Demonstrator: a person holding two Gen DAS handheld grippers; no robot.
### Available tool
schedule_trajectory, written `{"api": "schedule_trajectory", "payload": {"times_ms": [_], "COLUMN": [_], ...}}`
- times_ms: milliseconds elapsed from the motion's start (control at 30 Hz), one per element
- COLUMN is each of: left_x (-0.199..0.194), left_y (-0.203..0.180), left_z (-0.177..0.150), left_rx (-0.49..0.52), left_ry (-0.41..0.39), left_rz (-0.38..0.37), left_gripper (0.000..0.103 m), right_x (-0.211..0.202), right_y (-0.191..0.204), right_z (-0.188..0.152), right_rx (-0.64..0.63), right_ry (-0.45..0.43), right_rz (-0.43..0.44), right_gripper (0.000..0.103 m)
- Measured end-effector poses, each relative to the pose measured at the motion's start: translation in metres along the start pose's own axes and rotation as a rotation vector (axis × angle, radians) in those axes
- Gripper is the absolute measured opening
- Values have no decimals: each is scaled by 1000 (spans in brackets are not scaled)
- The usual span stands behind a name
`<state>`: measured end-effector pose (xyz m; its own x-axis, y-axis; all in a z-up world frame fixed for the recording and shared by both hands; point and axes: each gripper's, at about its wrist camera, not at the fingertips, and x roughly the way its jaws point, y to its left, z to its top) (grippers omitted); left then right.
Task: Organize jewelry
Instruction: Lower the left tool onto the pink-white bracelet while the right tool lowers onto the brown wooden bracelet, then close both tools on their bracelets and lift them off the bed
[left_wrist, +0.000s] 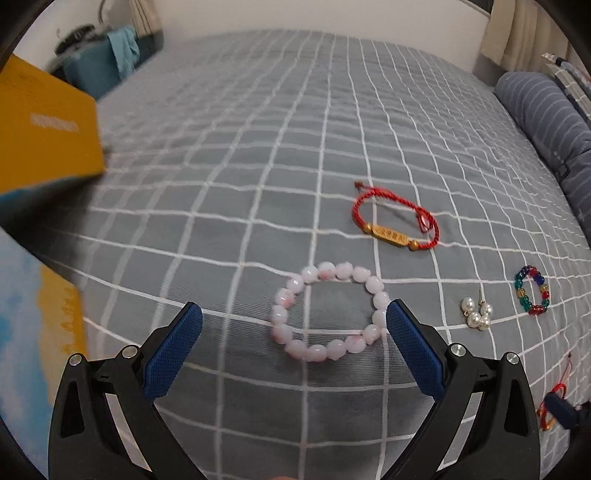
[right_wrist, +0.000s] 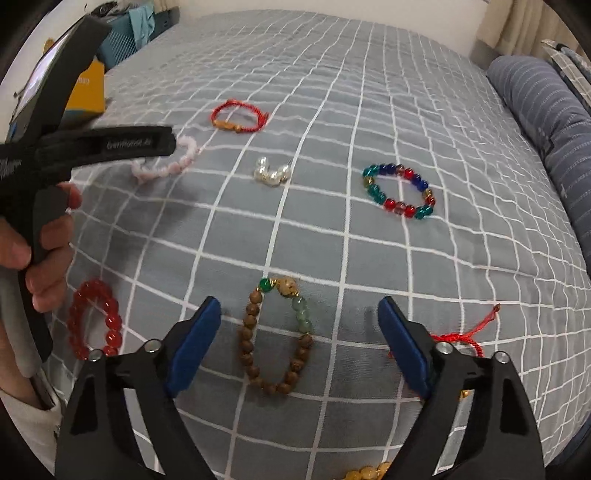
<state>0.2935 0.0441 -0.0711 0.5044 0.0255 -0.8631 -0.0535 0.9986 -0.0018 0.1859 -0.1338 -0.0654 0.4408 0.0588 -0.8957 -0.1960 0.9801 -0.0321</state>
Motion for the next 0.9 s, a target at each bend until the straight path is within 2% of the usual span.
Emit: {"api": "schedule_trajectory", "payload": {"times_ms": [133,267,400,500,667,733,767,867,900], "left_x": [9,15,16,16,15,13,12,11,11], "left_y": [1,1,1,1,-3,-4,-4,-2,-1], "left_z": [0,-1,-1,-1,-2,-3,-3,-3,-3], "left_rx": [-2,0,6,3,20,29,29,29,29], "left_ry": [8,10,9,20,18,18,17,19,18], "left_rz": [18,17,12,-5,28,38,44,56,69], "left_gripper": [97,97,96,86,67,52,48,29,18], "right_x": [10,16,16,16,14,13,13,12,12], "right_y": [-3,-3,-3,-2,1,5,7,9,10], "right_z": [-1,-1,0,1,0,0,0,-1,-1], "right_rx": [20,32,42,44,29,14,8,-1,-2], "right_ry": [38,54,58,58,49,41,38,32,30], "right_rz": [24,34,46,50,34,26,18,1,-3], "right_gripper": [68,65,54,42,23,17,17,17,16]}}
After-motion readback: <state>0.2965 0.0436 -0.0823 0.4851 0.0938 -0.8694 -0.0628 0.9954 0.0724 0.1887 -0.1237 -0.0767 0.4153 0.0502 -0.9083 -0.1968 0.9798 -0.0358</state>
